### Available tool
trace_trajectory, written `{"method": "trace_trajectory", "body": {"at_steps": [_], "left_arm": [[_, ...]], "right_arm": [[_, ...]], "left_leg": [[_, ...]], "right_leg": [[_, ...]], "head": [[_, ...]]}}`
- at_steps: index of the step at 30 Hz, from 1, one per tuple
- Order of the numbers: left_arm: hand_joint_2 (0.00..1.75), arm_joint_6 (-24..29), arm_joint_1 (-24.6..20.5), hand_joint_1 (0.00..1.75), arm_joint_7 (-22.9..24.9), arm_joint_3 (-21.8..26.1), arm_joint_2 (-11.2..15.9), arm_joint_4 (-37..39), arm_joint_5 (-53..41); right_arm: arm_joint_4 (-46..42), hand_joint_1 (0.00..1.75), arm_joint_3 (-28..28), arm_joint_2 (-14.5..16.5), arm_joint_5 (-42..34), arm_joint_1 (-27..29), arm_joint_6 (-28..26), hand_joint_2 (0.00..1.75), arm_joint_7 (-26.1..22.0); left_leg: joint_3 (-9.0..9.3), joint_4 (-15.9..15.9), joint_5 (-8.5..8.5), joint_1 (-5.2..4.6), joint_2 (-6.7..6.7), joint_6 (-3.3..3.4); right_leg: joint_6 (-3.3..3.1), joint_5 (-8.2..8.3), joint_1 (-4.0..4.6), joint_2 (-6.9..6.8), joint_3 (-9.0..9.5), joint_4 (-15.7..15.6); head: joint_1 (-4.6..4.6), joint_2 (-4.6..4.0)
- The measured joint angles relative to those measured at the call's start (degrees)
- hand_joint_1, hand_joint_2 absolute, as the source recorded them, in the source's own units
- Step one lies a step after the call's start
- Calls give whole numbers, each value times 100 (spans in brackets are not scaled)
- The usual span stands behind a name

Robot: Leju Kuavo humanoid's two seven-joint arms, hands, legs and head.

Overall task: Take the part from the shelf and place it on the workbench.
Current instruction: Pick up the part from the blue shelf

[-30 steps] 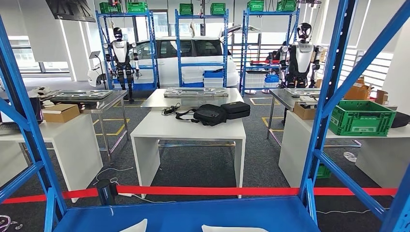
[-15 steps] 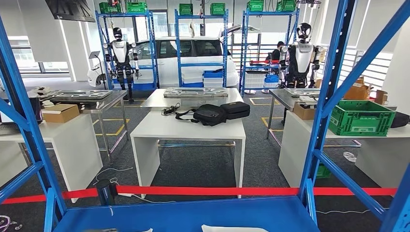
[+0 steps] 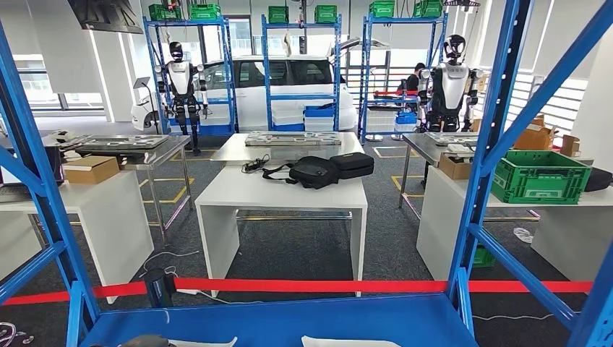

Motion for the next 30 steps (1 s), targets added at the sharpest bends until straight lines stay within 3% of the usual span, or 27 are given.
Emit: {"method": "trace_trajectory", "body": {"at_steps": [7, 11, 17, 20, 24, 27, 30], "left_arm": [[175, 260, -26, 175, -137, -18, -92, 20, 35], [175, 783, 68, 175, -552, -19, -146, 18, 162], [175, 1727, 336, 175, -633, 140, -263, -48, 532], [175, 1344, 454, 175, -828, 520, -377, -137, 1381], [175, 212, 640, 175, -1259, 1324, -504, -537, 2828], [175, -210, 839, 175, -1217, 1849, -559, -999, 3639], [175, -427, 1076, 175, -817, 2331, -643, -1578, 4539]], "right_arm": [[0, 0, -6, 0, -26, 1, 2, 0, -2], [0, 0, -7, 0, -28, 0, 11, 0, -11], [0, 0, -7, 0, 3, 2, 20, 0, -24], [0, 0, -7, 0, 45, 1, 32, 0, -31], [0, 0, -7, 0, 88, -1, 35, 0, -55], [0, 0, -7, 0, 91, 8, 32, 0, -85], [0, 0, -7, 1, 90, 14, 27, 0, -105]], "left_leg": [[5, 0, 0, 0, 2, 0], [4, 0, 0, 0, 1, 1], [1, 0, 0, 0, 1, 1], [0, 0, -1, -1, 0, 2], [-2, 0, -4, -2, 1, 7], [-2, 0, -6, -3, 8, 8], [-3, 1, -6, -2, 11, 9]], "right_leg": [[4, 4, 0, 2, 2, 0], [4, 3, 0, 1, 3, 0], [4, 2, 0, 3, -1, 0], [5, 2, -1, 2, -2, 0], [6, 1, -2, 4, -2, 0], [6, 1, -2, 12, -6, 0], [7, 0, -2, 11, -7, 0]], "head": [[0, 0], [1, 0], [1, 0], [1, 0], [1, 0], [1, 0], [1, 0]]}}
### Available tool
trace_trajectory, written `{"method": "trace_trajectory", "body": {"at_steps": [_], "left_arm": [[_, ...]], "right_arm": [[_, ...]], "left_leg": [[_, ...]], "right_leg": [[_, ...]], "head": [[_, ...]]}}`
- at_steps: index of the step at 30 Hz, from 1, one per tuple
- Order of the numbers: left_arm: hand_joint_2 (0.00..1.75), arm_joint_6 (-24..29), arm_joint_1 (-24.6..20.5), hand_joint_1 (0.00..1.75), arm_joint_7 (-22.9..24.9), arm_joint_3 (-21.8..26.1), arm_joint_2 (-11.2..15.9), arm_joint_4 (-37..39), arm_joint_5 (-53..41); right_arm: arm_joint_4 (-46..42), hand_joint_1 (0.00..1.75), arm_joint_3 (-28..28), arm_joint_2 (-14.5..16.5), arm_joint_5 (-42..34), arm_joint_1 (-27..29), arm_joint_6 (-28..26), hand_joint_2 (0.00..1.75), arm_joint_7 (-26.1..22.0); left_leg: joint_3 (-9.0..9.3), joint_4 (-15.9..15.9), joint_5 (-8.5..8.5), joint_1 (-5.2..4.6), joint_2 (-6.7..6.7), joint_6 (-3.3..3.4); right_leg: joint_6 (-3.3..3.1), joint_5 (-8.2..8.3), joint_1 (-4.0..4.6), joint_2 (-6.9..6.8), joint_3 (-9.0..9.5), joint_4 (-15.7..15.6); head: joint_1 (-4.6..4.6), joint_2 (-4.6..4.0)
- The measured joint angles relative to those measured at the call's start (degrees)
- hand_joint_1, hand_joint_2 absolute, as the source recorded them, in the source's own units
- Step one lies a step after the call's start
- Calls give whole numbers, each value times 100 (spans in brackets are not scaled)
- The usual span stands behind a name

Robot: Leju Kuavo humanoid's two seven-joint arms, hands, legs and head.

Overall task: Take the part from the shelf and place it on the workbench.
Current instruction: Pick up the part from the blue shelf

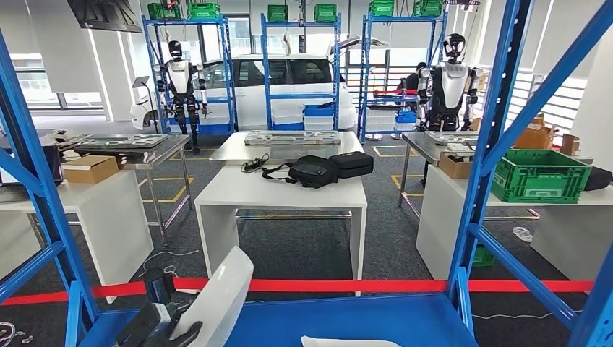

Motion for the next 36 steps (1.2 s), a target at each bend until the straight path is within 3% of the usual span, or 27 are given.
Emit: {"method": "trace_trajectory", "body": {"at_steps": [6, 10, 15, 25, 30, 36], "left_arm": [[175, -332, 422, 175, 1067, 687, -204, -1056, 2095], [175, -786, 752, 175, 1019, 804, -242, -1872, 3057], [175, -991, 1118, 175, 893, 882, -255, -2634, 3282], [175, -1196, 1344, 175, 875, 973, -265, -3138, 3591], [175, -1345, 1662, 175, 1276, 987, -338, -3781, 4477], [175, -1394, 1952, 175, 1556, 959, -417, -4348, 4741]], "right_arm": [[0, 0, 0, 2, 5, 2, -21, 0, 29], [0, 0, 0, 3, 80, 8, -22, 0, 42], [0, 0, 0, 9, 104, 14, -18, 0, 68], [0, 0, 0, 20, 104, 17, -19, 0, 85], [0, 0, 0, 25, 99, 16, -25, 0, 132], [0, 0, 0, 46, 89, 14, -44, 0, 137]], "left_leg": [[-2, 0, -2, 0, 0, 2], [-2, 0, -7, 0, 1, 8], [-2, 0, -11, -1, -1, 10], [-1, 0, -11, -1, -1, 10], [-3, 5, -18, -5, -1, 16], [-5, 38, -56, -39, -1, 74]], "right_leg": [[2, -2, 0, -1, 0, 0], [3, -4, 0, -1, 1, 0], [7, -10, -1, -4, 2, 0], [6, -10, 0, -7, 3, 0], [11, -11, -4, -6, 4, -3], [63, -23, -24, -8, 22, -11]], "head": [[0, 0], [0, 0], [0, 0], [0, 0], [0, 0], [0, 0]]}}
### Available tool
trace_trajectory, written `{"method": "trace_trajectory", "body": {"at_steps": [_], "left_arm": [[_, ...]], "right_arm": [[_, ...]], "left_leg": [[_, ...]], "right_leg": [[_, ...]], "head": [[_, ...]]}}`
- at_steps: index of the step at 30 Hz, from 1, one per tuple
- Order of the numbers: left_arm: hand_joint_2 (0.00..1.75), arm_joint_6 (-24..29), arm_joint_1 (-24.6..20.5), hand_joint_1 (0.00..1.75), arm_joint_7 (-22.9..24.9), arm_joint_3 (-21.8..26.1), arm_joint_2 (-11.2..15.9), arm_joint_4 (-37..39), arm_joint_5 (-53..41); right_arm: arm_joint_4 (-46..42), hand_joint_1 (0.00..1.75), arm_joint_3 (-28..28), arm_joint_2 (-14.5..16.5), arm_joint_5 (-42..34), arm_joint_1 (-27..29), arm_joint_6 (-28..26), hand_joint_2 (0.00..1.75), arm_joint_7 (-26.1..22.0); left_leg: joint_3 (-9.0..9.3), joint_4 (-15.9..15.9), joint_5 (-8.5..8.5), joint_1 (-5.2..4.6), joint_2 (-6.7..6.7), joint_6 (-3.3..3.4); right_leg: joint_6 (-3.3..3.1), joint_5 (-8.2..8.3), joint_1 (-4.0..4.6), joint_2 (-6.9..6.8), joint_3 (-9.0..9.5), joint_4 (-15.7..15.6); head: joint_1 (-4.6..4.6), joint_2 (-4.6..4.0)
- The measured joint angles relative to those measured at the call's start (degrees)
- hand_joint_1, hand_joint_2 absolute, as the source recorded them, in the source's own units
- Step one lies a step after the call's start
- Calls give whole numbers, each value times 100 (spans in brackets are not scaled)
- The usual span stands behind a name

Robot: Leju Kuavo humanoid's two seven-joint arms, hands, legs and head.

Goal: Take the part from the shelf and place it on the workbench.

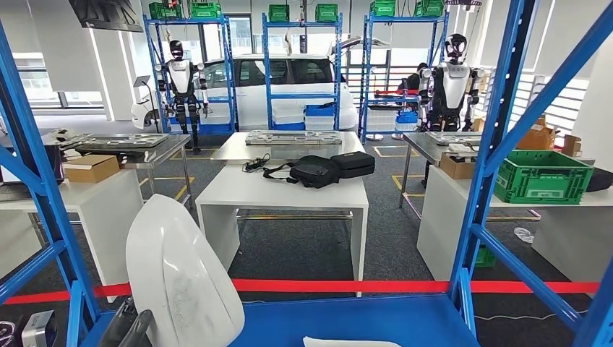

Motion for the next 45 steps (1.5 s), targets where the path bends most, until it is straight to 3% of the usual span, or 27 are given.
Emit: {"method": "trace_trajectory", "body": {"at_steps": [3, 5, 8, 10, 11, 12, 14, 15, 16, 19, 21, 24, 25, 26, 27, 28, 30, 32, 34, 35, 36, 39, 40, 41, 42, 43, 45], "left_arm": [[175, -113, 126, 175, -3, -11, -19, -203, -27], [175, -174, 206, 175, -26, -13, -52, -343, -96], [175, -242, 324, 175, -64, -13, -114, -500, -205], [175, -289, 436, 175, -161, -8, -129, -537, -311], [175, -318, 511, 175, -243, 1, -132, -552, -370], [175, -347, 596, 175, -332, 13, -135, -571, -421], [175, -405, 779, 175, -499, 49, -139, -630, -503], [175, -428, 874, 175, -569, 68, -140, -666, -545], [175, -447, 981, 175, -641, 94, -144, -712, -599], [175, -462, 1456, 175, -842, 212, -186, -955, -820], [175, -445, 1848, 175, -956, 319, -250, -1207, -1034], [175, -427, 2326, 175, -1082, 463, -379, -1499, -1295], [175, -425, 2437, 175, -1103, 484, -419, -1536, -1361], [175, -421, 2521, 175, -1126, 489, -455, -1547, -1429], [175, -417, 2579, 175, -1151, 487, -486, -1547, -1500], [175, -413, 2617, 175, -1178, 486, -514, -1546, -1562], [175, -410, 2641, 175, -1230, 484, -561, -1546, -1651], [175, -408, 2632, 175, -1294, 473, -597, -1528, -1755], [175, -374, 2576, 175, -1376, 421, -644, -1470, -1931], [175, -337, 2525, 175, -1419, 369, -678, -1429, -2058], [175, -288, 2476, 175, -1457, 305, -717, -1393, -2188], [175, -145, 2408, 175, -1547, 102, -815, -1315, -2482], [175, -110, 2404, 175, -1567, 52, -828, -1285, -2522], [175, -84, 2400, 175, -1581, 18, -830, -1248, -2539], [175, -63, 2394, 175, -1600, -2, -828, -1207, -2543], [175, -47, 2382, 175, -1621, -9, -824, -1169, -2544], [175, -5, 2353, 175, -1661, -15, -808, -1119, -2545]], "right_arm": [[0, 0, 0, 3, -2, 1, -10, 0, -8], [0, 0, 0, 3, -26, 2, -29, 0, -8], [0, 0, 0, 6, -86, 3, -70, 0, -8], [0, 0, 0, 6, -91, 7, -85, 0, -3], [0, 0, 0, 6, -77, 10, -86, 0, -2], [0, 0, 0, 5, -58, 12, -85, 0, -3], [0, 0, 0, 4, -4, 6, -79, 0, -20], [0, 0, 2, 4, 30, 4, -70, 0, -35], [0, 0, 8, 3, 84, 4, -47, 0, -57], [0, 0, 79, -16, 325, 14, 88, 0, -182], [0, 0, 166, -38, 463, 20, 168, 0, -287], [0, 0, 277, -91, 523, 24, 203, 0, -478], [0, 0, 303, -110, 524, 25, 204, 0, -531], [0, 0, 325, -132, 524, 25, 205, 0, -565], [0, 0, 339, -151, 523, 24, 207, 0, -582], [0, 0, 347, -168, 522, 23, 208, 0, -590], [0, 0, 361, -188, 518, 22, 211, 0, -586], [0, 0, 375, -209, 490, 20, 206, 0, -521], [0, 0, 380, -226, 420, 30, 199, 0, -393], [0, 0, 379, -230, 377, 42, 195, 0, -326], [0, 0, 376, -232, 343, 56, 186, 0, -274], [0, 0, 352, -248, 272, 88, 139, 0, -225], [0, 0, 340, -255, 250, 98, 128, 0, -230], [0, 0, 328, -261, 229, 110, 124, 0, -232], [0, 0, 318, -268, 216, 122, 123, 0, -220], [0, 0, 310, -275, 208, 132, 125, 0, -191], [0, 0, 296, -296, 205, 130, 133, 0, -84]], "left_leg": [[9, -9, 29, -8, 2, 48], [24, -69, 96, 23, 17, 94], [-15, -100, 151, 53, 41, 143], [-71, -75, 171, 53, 52, 136], [-102, -58, 184, 56, 56, 123], [-137, -36, 199, 62, 58, 104], [-205, 19, 231, 74, 56, 52], [-225, 40, 245, 75, 54, 23], [-236, 60, 261, 73, 52, -10], [-250, 61, 309, 71, 48, -130], [-337, 259, 44, 84, 42, -198], [-579, 1252, -766, 114, 39, -269], [-600, 1531, -882, 122, 40, -282], [-535, 1630, -866, 127, 41, -286], [-367, 1524, -758, 133, 42, -282], [-95, 1221, -627, 138, 42, -271], [534, 393, -549, 130, 36, -233], [808, -63, -592, 95, 27, -181], [745, -111, -519, 76, 33, -93], [701, -118, -466, 79, 43, -34], [642, -130, -405, 86, 55, 27], [412, -128, -209, 74, 83, 123], [325, -115, -140, 62, 91, 129], [234, -96, -74, 52, 99, 130], [135, -70, -11, 46, 105, 126], [34, -40, 46, 43, 108, 117], [-124, 32, 139, 37, 110, 84]], "right_leg": [[53, 22, -9, 5, 16, -6], [89, -96, -5, 4, -16, 100], [129, -726, -11, -11, -332, 979], [147, -974, -18, -13, -477, 1520], [150, -942, -21, -15, -405, 1504], [151, -824, -26, -18, -208, 1249], [135, -606, -24, -16, 312, 471], [109, -525, -15, -7, 473, 214], [73, -507, -5, 4, 537, 91], [-60, -437, -4, 16, 458, 67], [-149, -344, -25, 3, 376, 42], [-189, -203, -25, -25, 200, 44], [-180, -156, -23, -40, 132, 51], [-169, -109, -21, -55, 70, 59], [-154, -61, -21, -70, 5, 69], [-136, -11, -21, -81, -54, 78], [-83, 82, -14, -92, -142, 91], [-16, 186, -9, -93, -171, 73], [59, 271, -24, -88, -183, 44], [94, 219, -32, -81, -215, 80], [121, 66, -40, -74, -269, 198], [156, -765, -29, -55, -545, 1142], [155, -918, -20, -52, -598, 1476], [146, -921, -10, -52, -576, 1669], [131, -809, 1, -51, -459, 1675], [111, -643, 13, -51, -235, 1475], [57, -511, 47, -51, 414, 639]], "head": [[-1, 0], [2, 0], [13, 0], [16, 0], [17, 0], [19, 0], [20, 1], [20, 1], [21, 1], [16, 0], [5, 0], [-7, 0], [-8, 0], [-10, 0], [-11, 0], [-12, 0], [-12, 0], [-8, 0], [-8, -1], [-7, -2], [-2, -2], [16, 0], [19, 0], [21, 0], [22, 0], [24, 0], [28, 0]]}}
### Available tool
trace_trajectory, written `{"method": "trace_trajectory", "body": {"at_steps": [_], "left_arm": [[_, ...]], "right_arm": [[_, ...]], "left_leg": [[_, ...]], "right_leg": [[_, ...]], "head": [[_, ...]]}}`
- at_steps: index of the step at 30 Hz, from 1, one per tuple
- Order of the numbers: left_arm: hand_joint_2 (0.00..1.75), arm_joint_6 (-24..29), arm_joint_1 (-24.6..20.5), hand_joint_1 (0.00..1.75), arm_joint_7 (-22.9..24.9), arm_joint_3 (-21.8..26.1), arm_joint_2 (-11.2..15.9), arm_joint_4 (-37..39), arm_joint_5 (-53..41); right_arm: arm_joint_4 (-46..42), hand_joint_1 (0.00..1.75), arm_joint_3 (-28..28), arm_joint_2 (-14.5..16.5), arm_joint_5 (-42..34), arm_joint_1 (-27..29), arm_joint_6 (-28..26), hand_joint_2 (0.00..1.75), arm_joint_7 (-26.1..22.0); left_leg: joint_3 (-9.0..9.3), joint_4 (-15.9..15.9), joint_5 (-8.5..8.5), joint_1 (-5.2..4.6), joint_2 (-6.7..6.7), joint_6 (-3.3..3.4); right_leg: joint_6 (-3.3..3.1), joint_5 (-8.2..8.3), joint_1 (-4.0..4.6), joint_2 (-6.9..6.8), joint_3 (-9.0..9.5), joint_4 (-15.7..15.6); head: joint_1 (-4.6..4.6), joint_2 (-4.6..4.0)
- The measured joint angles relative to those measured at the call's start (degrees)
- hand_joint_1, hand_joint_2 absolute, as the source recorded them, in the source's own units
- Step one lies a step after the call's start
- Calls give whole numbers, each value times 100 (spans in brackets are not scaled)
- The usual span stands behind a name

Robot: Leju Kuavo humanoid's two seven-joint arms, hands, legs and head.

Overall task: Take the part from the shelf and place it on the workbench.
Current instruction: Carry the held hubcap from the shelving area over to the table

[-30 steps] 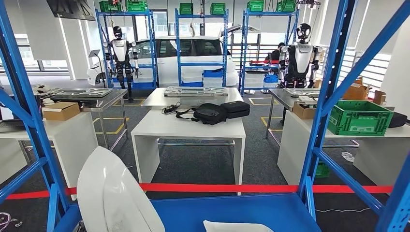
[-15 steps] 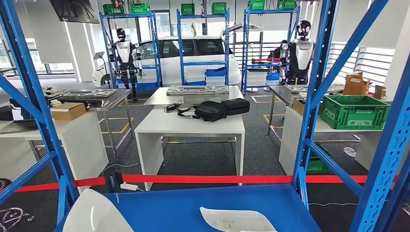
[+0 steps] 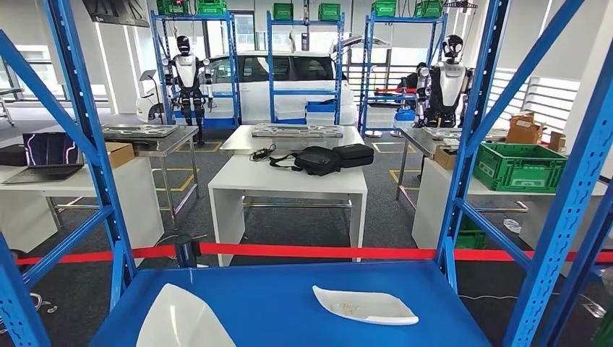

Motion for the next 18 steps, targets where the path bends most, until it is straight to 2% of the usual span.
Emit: {"method": "trace_trajectory", "body": {"at_steps": [1, 2, 3, 5, 6, 7, 9, 10, 11, 12, 13, 14, 15, 16, 17, 18], "left_arm": [[175, 27, -12, 175, -18, -1, 20, 9, -6], [175, 58, -18, 175, -32, -2, 44, 10, -14], [175, 89, -15, 175, -44, -2, 74, 3, -24], [175, 149, 20, 175, -58, 2, 157, -23, -40], [175, 172, 48, 175, -60, 6, 202, -40, -44], [175, 186, 75, 175, -61, 11, 247, -55, -46], [175, 192, 111, 175, -62, 19, 314, -74, -46], [175, 192, 124, 175, -58, 20, 341, -78, -46], [175, 193, 135, 175, -48, 20, 360, -79, -46], [175, 193, 143, 175, -23, 20, 375, -79, -41], [175, 193, 146, 175, 11, 20, 387, -78, -33], [175, 193, 142, 175, 50, 20, 396, -77, -20], [175, 193, 129, 175, 86, 18, 405, -76, -4], [175, 193, 110, 175, 110, 16, 415, -76, 14], [175, 193, 88, 175, 133, 14, 424, -74, 28], [175, 193, 65, 175, 167, 13, 431, -72, 38]], "right_arm": [[0, 0, -4, -8, -1, -6, 4, 0, 63], [0, 0, -7, -14, -1, -11, 7, 0, 115], [0, 0, -8, -17, -2, -13, 4, 0, 147], [1, 0, -10, -5, -2, -6, -14, 0, 142], [2, 0, -11, 2, -2, -7, -25, 0, 127], [2, 0, -12, 9, -1, -9, -35, 0, 112], [2, 0, -13, 16, -10, -12, -52, 0, 85], [2, 0, -16, 20, -32, -11, -66, 0, 50], [2, 0, -25, 24, -62, -12, -87, 0, -10], [3, 0, -41, 32, -100, -16, -110, 0, -101], [3, 0, -63, 41, -142, -25, -129, 0, -216], [3, 0, -87, 52, -177, -38, -135, 0, -350], [4, 0, -108, 65, -208, -53, -126, 0, -501], [4, 0, -124, 82, -230, -71, -108, 0, -642], [5, 0, -134, 101, -240, -90, -88, 0, -747], [5, 0, -141, 126, -245, -106, -73, 0, -794]], "left_leg": [[-44, 23, 44, -3, 4, -27], [-68, 35, 86, -3, 8, -58], [-78, 30, 132, -2, 11, -91], [-99, 24, 174, 5, 3, -165], [-134, 84, 75, 11, -13, -201], [-193, 249, -144, 20, -29, -241], [-341, 886, -751, 58, -48, -312], [-394, 1252, -955, 77, -48, -344], [-398, 1524, -1003, 94, -48, -369], [-321, 1628, -909, 109, -48, -385], [-153, 1540, -745, 123, -47, -396], [111, 1263, -598, 138, -49, -403], [461, 826, -561, 144, -52, -403], [771, 387, -617, 139, -59, -383], [979, 52, -699, 128, -63, -353], [1077, -149, -768, 105, -66, -308]], "right_leg": [[-23, -31, 19, 0, 248, -370], [-45, -96, 37, 0, 391, -621], [-64, -125, 50, 0, 424, -729], [-124, -30, 35, -18, 349, -760], [-164, 38, 19, -30, 301, -775], [-197, 113, 1, -44, 235, -791], [-225, 250, -14, -60, 72, -787], [-221, 320, -17, -68, -21, -779], [-211, 388, -20, -77, -116, -766], [-195, 453, -24, -85, -211, -749], [-176, 516, -30, -89, -303, -729], [-152, 575, -37, -91, -386, -706], [-123, 627, -35, -87, -455, -678], [-89, 680, -31, -83, -509, -655], [-56, 737, -29, -78, -545, -642], [-20, 796, -29, -75, -569, -644]], "head": [[-1, 0], [1, 0], [0, 0], [1, -1], [-5, -2], [-9, -2], [-21, -2], [-23, -2], [-25, -2], [-27, -2], [-28, -2], [-29, -2], [-32, -1], [-31, -1], [-29, 0], [-27, 0]]}}
